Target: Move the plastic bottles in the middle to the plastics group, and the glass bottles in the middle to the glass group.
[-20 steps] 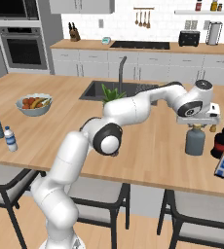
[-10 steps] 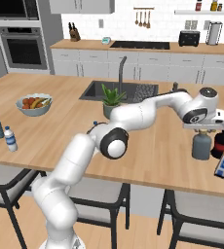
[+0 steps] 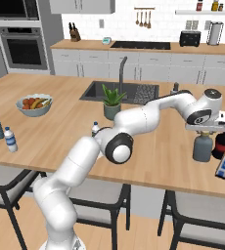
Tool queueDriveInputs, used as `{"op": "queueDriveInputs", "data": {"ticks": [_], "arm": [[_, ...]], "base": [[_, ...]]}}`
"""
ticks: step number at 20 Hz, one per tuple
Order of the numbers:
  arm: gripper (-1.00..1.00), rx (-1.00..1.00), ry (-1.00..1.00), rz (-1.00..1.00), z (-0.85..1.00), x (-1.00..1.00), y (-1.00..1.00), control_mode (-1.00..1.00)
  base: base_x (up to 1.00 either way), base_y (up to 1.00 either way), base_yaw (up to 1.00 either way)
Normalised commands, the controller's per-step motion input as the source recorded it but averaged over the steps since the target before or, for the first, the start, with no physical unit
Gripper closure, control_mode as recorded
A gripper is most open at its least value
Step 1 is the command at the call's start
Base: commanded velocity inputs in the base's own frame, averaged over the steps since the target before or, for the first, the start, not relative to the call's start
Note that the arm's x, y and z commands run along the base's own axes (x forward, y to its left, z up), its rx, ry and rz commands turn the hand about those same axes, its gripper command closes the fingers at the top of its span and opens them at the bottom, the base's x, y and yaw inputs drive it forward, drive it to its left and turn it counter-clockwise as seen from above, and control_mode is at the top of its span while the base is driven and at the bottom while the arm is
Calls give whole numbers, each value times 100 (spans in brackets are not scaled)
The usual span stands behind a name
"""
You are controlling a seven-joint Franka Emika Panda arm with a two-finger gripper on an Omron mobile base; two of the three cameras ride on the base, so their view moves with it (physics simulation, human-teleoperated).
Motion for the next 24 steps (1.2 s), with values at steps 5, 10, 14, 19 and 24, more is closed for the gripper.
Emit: {"op": "queueDriveInputs", "data": {"ticks": [5, 10, 14, 19, 24], "arm": [[100, 0, 0, 0, -57, 0, 0, -100], [100, 0, 0, 0, -19, 0, 0, -100], [-100, 0, 0, 0, 0, 0, 0, -100], [-100, 0, 0, 0, 0, 0, 0, -100], [-100, 0, 0, 0, 0, 0, 0, -100]], "base": [[0, 0, 0], [0, 0, 0], [0, 0, 0], [0, 0, 0], [0, 0, 0]]}}
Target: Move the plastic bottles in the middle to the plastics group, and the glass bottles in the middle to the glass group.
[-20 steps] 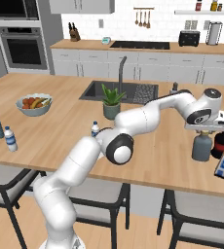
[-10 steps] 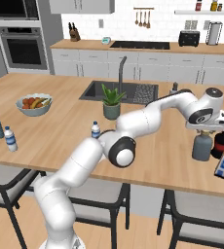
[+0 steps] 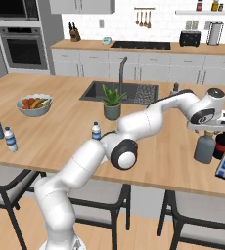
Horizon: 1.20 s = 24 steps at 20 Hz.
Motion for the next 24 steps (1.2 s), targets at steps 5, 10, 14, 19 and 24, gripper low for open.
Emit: {"op": "queueDriveInputs", "data": {"ticks": [5, 10, 14, 19, 24], "arm": [[-100, 0, 0, 0, -2, -21, 0, -100], [-100, 0, -1, 0, -61, -35, 0, -100], [-100, 0, -8, 0, -24, -23, 1, -100], [-100, 0, -15, 0, 24, -23, 12, -100], [-100, 0, -12, 3, 40, -39, 31, -100]], "base": [[0, 0, 0], [0, 0, 0], [0, 0, 0], [0, 0, 0], [0, 0, 0]]}}
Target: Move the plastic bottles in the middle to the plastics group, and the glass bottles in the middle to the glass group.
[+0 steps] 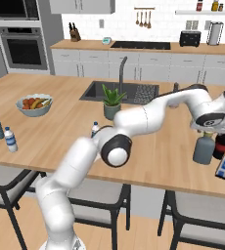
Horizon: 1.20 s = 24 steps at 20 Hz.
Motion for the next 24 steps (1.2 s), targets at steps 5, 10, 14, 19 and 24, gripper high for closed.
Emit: {"op": "queueDriveInputs", "data": {"ticks": [5, 10, 14, 19, 24], "arm": [[-100, -1, -9, 1, 17, -79, 63, -100], [-100, -1, -10, -2, 0, -51, 99, -100], [-100, -1, -6, -6, 1, 0, 100, -100], [-100, -2, 0, -7, 0, 12, 100, -100], [-100, -4, 18, -4, 0, 9, 100, -100]], "base": [[0, 0, 0], [0, 0, 0], [0, 0, 0], [0, 0, 0], [0, 0, 0]]}}
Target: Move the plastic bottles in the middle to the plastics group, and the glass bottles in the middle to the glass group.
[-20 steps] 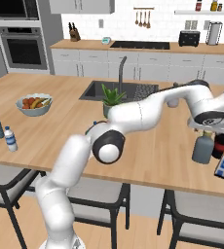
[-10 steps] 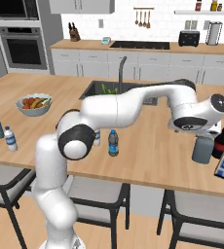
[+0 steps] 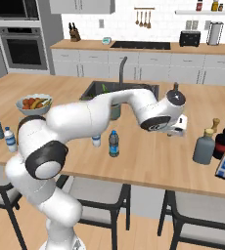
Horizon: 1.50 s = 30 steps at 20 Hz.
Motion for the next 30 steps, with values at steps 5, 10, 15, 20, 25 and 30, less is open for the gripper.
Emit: {"op": "queueDriveInputs", "data": {"ticks": [5, 10, 15, 20, 25, 30], "arm": [[-100, -1, 38, 0, 0, 0, 99, -100], [-100, 0, 39, 7, 0, 0, 69, -100], [-100, 1, 8, 11, -11, 0, 52, -100], [-100, 2, 0, 12, -16, 23, 9, -100], [-100, 0, 0, 1, -3, 42, 48, -100], [-100, 0, -1, 1, -1, 3, 57, -100]], "base": [[0, 0, 0], [0, 0, 0], [0, 0, 0], [0, 0, 0], [0, 0, 0], [0, 0, 0]]}}
